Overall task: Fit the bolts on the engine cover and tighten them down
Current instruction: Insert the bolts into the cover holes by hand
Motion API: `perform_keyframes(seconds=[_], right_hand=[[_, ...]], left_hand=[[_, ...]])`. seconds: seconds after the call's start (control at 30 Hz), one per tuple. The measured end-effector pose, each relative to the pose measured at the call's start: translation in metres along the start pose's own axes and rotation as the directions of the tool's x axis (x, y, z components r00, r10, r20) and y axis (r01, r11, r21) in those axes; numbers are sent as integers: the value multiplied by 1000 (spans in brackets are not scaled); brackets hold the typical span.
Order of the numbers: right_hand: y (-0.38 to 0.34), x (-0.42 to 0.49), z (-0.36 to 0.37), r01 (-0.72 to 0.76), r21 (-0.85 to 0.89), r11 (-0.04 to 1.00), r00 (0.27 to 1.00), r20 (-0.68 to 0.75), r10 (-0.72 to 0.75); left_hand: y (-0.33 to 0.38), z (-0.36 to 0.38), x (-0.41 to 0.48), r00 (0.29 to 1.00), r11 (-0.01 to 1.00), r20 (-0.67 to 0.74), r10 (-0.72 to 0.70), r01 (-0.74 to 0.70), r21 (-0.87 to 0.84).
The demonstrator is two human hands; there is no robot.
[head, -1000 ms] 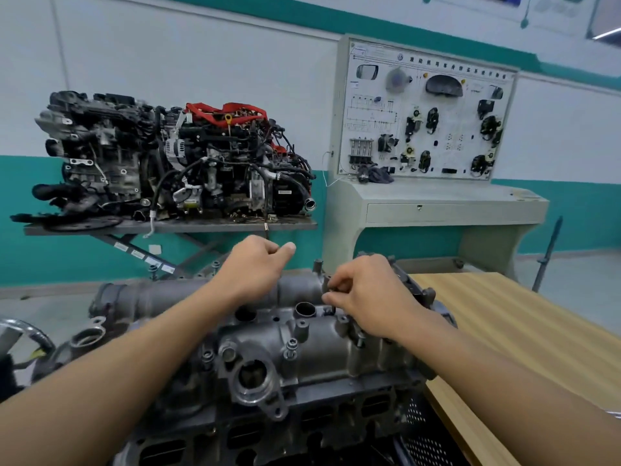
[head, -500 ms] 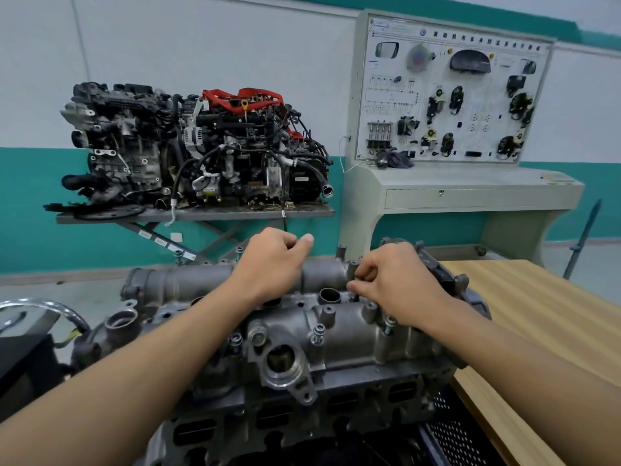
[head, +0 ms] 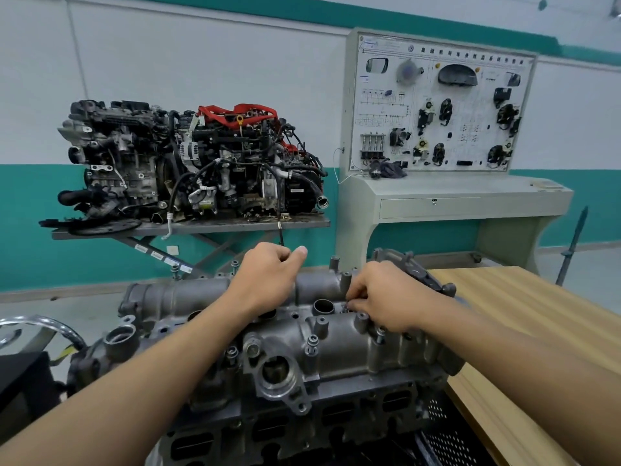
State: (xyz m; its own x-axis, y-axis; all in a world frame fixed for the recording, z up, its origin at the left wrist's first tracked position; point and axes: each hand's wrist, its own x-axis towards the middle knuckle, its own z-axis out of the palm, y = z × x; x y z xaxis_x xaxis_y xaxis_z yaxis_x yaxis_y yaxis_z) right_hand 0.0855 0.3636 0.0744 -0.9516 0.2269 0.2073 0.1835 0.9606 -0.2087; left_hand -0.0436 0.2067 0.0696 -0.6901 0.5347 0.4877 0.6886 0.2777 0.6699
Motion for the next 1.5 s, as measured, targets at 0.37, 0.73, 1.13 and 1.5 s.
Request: perform_keyframes(seconds=[0.37,0.73,1.13,1.5], right_hand=[[-24,24,-23,-87,-309,947,982,133,134],[-23,26,-21,-34,-355,934,969,216,117],[-56,25,-42,280,139,950,949,-188,-252],[-62,35,-19,350,211,913,915,-285,-285]], left_hand=[[1,-1,-1,1000,1000,3,-16,16,-25],[3,-2,-1,1000,999,3,-25,25,-37],[6,-4,5,906,707,235,-353,423,-568],[5,-11,5,856,580,306,-416,509,-636]])
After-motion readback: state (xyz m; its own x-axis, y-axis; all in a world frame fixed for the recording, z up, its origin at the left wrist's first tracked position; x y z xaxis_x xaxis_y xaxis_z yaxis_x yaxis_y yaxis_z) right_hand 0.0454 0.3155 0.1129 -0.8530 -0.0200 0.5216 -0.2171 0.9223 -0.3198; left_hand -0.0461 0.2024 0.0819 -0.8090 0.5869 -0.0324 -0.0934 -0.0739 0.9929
